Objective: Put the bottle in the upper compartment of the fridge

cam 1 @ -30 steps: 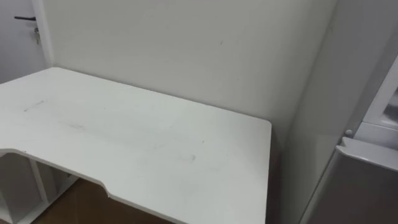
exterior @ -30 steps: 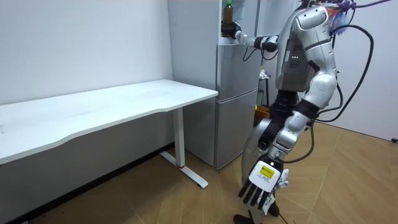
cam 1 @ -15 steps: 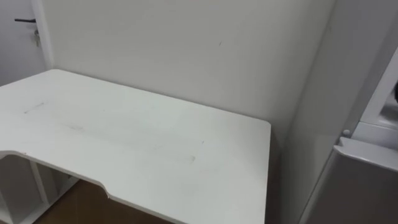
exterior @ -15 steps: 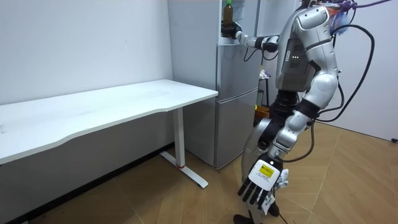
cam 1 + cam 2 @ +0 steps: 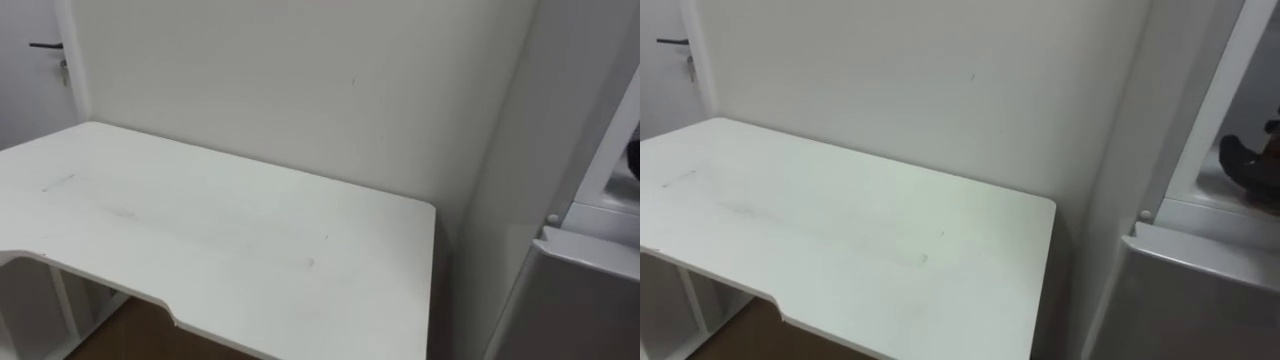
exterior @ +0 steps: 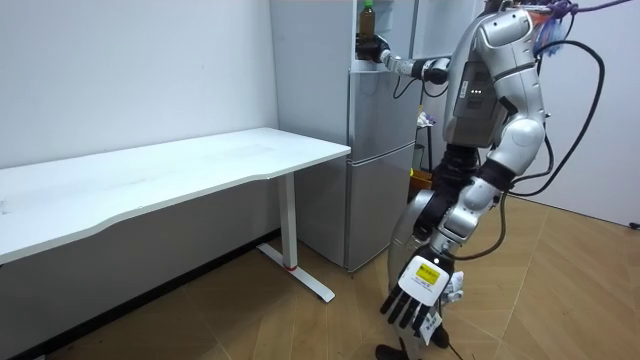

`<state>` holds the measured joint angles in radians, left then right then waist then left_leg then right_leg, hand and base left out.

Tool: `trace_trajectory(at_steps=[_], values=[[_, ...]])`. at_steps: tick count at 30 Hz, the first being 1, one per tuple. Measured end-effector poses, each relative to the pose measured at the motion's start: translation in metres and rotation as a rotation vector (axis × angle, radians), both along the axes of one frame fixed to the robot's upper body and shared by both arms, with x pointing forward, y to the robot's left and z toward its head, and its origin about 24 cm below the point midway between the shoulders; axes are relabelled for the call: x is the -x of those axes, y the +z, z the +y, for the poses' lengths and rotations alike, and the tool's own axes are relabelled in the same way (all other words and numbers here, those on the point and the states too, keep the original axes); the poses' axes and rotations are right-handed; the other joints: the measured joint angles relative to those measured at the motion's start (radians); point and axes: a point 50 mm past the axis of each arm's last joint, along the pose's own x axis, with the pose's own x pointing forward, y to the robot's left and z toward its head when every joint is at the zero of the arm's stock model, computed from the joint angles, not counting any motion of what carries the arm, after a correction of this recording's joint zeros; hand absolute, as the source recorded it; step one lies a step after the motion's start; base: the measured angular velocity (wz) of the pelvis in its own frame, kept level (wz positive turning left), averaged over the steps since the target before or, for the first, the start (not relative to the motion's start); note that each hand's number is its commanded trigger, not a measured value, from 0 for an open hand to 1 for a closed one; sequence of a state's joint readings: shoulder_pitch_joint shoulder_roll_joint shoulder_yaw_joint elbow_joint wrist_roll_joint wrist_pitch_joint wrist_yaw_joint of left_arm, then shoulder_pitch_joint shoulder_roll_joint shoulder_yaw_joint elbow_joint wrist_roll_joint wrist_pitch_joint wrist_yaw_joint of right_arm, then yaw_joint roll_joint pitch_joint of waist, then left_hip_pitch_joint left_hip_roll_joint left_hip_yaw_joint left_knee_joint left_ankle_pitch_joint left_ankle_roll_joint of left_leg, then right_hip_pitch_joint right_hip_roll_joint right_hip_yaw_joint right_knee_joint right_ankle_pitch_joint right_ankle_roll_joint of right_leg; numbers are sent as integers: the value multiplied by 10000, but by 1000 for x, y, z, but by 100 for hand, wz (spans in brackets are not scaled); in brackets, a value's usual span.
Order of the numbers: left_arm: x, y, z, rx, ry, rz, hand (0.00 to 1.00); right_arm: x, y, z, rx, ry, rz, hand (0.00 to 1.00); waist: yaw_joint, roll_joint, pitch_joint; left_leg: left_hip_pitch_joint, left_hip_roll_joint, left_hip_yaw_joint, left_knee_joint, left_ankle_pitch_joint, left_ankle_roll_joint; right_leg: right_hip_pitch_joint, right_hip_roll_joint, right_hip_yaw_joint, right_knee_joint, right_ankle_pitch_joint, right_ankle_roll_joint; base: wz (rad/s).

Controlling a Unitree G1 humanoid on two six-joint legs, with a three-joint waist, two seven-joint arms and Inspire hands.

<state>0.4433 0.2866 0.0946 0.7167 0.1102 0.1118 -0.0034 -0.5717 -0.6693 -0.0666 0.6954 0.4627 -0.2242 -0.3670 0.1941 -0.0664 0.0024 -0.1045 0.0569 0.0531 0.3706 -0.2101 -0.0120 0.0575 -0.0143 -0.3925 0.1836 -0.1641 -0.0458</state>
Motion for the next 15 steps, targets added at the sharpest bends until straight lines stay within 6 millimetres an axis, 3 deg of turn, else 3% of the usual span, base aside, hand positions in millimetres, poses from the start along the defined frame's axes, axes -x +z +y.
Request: trace_trajectory(at_steps=[10, 13, 15], values=[[7, -1, 1, 36, 197, 512, 0, 3, -8, -7, 379, -101, 788, 0, 7, -13, -32, 270, -12, -26, -80, -14, 9, 290, -32, -172, -135, -88, 102, 4], [7, -1, 2, 7, 304, 573, 0, 3, -13, -9, 307, 25, 1085, 0, -17, -124, -100, 294, -8, -25, -87, -16, 8, 305, -31, -165, -133, -64, 57, 0], [9, 0, 4, -26, 418, 625, 0, 3, -17, -12, 284, 135, 1380, 0, -14, -220, -103, 399, -4, -26, -82, -51, 7, 411, -25, -160, -134, -57, 45, 0]])
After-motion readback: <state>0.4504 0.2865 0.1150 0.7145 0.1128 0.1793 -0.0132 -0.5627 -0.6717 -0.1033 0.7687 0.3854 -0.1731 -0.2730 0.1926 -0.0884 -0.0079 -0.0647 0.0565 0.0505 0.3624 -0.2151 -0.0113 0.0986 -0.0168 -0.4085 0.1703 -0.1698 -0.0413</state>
